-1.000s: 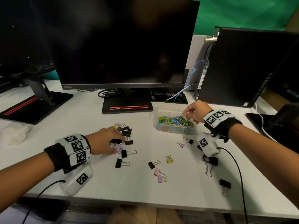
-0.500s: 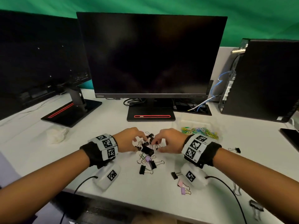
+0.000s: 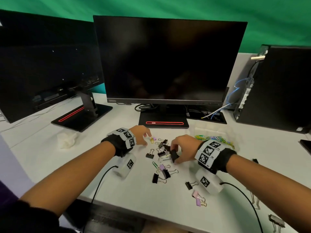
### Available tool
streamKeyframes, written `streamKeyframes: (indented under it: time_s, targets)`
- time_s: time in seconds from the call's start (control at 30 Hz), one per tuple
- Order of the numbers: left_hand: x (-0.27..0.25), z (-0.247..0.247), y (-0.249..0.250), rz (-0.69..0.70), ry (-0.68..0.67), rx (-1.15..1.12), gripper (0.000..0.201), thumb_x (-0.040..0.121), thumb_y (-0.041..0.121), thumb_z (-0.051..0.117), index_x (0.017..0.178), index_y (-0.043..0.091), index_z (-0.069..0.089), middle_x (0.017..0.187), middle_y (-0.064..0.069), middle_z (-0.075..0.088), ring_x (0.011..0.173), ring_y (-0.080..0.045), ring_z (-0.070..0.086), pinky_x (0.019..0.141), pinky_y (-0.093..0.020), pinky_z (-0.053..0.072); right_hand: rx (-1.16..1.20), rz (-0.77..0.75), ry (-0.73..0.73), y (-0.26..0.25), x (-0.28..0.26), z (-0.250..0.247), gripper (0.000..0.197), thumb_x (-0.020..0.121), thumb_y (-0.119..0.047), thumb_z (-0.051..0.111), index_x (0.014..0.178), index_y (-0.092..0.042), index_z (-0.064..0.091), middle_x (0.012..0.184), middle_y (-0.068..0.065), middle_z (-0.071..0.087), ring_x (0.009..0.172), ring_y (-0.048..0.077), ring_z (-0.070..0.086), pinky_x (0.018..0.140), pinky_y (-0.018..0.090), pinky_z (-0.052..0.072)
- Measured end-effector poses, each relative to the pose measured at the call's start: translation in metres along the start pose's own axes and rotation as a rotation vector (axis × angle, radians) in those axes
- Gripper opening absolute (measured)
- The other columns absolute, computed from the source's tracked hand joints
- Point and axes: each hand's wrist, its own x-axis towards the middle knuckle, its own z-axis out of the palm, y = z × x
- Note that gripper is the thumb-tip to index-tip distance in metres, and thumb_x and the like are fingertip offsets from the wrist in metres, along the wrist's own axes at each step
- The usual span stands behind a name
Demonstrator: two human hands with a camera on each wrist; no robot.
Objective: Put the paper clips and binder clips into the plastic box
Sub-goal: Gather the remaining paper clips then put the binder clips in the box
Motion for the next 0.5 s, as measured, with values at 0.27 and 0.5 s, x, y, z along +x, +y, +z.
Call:
streamKeyframes:
  time_s: [0.27, 0.5]
  targets:
    - [0.016, -0.001, 0.01, -0.03, -0.024, 0.003, 0.047, 0.09, 0.031, 0.058, 0.135, 0.019, 0.048, 0.14, -0.005, 0.046, 0.128, -0.023, 0.045, 0.107, -0.03, 0.033, -0.102, 0.12, -0.128, 0.029, -0.016, -0.006, 0.046, 0.067, -0.039, 0.078, 0.107, -0.022, 0.063, 0.103, -0.005, 0.06, 0.099, 0.017, 0.055, 0.084, 0.027, 0.047]
    - [0.029, -0.001, 0.022, -0.019, -0.058, 0.005, 0.027, 0.082, 0.019, 0.069, 0.108, 0.011, 0.067, 0.116, -0.004, 0.063, 0.097, -0.018, 0.059, 0.079, -0.022, 0.041, -0.002, 0.01, 0.03, 0.003, 0.014, -0.01, 0.039, 0.081, -0.034, 0.067, 0.117, -0.023, 0.056, 0.109, 0.0, 0.055, 0.095, 0.016, 0.05, 0.083, 0.027, 0.041]
